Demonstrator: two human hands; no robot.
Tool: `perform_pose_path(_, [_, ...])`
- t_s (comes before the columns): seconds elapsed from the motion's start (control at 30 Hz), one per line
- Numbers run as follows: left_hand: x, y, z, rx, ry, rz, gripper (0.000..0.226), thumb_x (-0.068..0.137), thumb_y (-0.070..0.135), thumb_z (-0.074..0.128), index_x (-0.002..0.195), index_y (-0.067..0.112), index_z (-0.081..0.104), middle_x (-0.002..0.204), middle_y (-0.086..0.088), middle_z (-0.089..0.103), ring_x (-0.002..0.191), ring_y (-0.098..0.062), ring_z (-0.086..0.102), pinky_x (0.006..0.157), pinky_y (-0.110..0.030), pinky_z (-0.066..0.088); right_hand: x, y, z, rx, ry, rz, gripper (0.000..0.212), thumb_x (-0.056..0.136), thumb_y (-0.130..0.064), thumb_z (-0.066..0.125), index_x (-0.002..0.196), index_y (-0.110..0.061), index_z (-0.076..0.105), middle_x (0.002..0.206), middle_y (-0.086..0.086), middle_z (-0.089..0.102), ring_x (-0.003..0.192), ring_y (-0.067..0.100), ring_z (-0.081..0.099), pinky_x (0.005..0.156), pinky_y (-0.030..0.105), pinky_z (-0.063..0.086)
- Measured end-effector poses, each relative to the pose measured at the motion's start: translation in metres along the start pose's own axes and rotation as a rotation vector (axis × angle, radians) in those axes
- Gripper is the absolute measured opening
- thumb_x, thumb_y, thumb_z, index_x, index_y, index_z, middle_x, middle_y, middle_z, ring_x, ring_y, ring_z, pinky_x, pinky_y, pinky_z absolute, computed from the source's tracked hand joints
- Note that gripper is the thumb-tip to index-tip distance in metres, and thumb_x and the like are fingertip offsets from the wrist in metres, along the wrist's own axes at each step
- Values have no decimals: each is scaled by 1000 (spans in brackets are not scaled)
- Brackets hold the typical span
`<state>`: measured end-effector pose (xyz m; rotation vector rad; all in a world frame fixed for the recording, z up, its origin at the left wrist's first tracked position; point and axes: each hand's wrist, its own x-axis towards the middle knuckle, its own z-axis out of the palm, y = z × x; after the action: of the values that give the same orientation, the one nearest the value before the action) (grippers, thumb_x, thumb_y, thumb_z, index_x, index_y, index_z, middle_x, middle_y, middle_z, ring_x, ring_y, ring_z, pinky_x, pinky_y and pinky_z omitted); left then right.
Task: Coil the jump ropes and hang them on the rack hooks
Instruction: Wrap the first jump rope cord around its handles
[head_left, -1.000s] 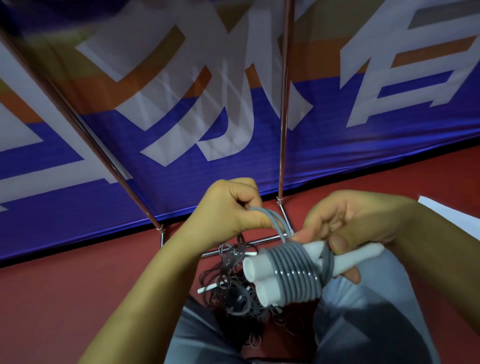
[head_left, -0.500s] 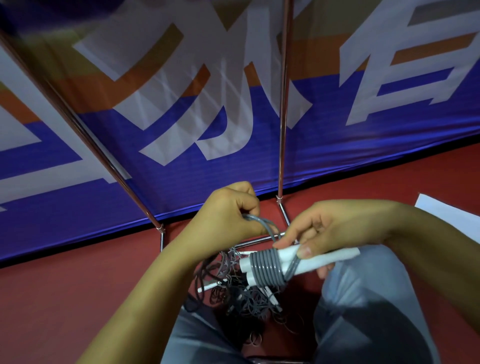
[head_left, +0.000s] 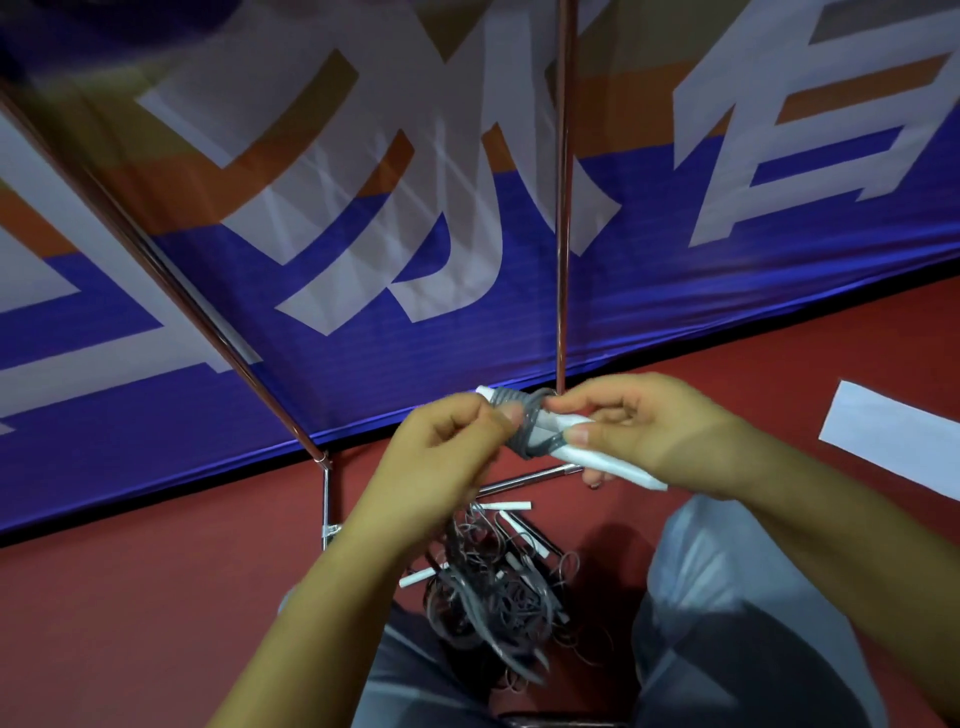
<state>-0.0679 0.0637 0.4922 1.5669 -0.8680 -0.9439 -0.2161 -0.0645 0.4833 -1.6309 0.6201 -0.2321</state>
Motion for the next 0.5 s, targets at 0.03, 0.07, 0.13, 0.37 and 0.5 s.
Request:
perform_pose_path(0.03, [-2,1,1,-103,-5,-85,41,88,42,61,58,16,51,49,2,31,41,-9,20,39,-15,18,-2,-1,3,33,20,-25,31,88,4,59,92,-27,64,69,-7,71,58,15,66,62,27,56])
perform_pose_path(0.07, [-3,2,1,-162,-22,-161,45,89,49,55,63,13,56,48,0,32,39,-9,18,38,-13,16,-3,-2,6,66,35,-45,32,87,6,58,93,-26,64,73,-8,71,58,13,66,59,23,55])
perform_pose_path(0.13, [-5,0,0,-166,-111,-261,50,88,51,44,80,8,67,48,-1,42,38,-7,19,36,-12,16,-6,-3,10,131,56,-68,34,87,9,56,95,-23,64,80,-8,69,56,6,64,55,20,53])
perform_pose_path(0.37, [-4,-4,-5,-416,-249,-360,28,77,31,57,82,12,77,86,-15,73,58,-16,67,53,-21,53,-10,-2,16,171,68,-127,33,87,9,56,99,-21,64,88,-4,70,66,2,64,61,20,55])
perform_pose_path(0.5, [-6,-6,1,-498,-203,-302,25,77,21,57,79,-1,68,95,-23,71,88,-28,72,76,-30,59,-10,2,14,74,115,-151,27,87,2,61,97,-23,63,78,3,69,65,11,66,61,23,52])
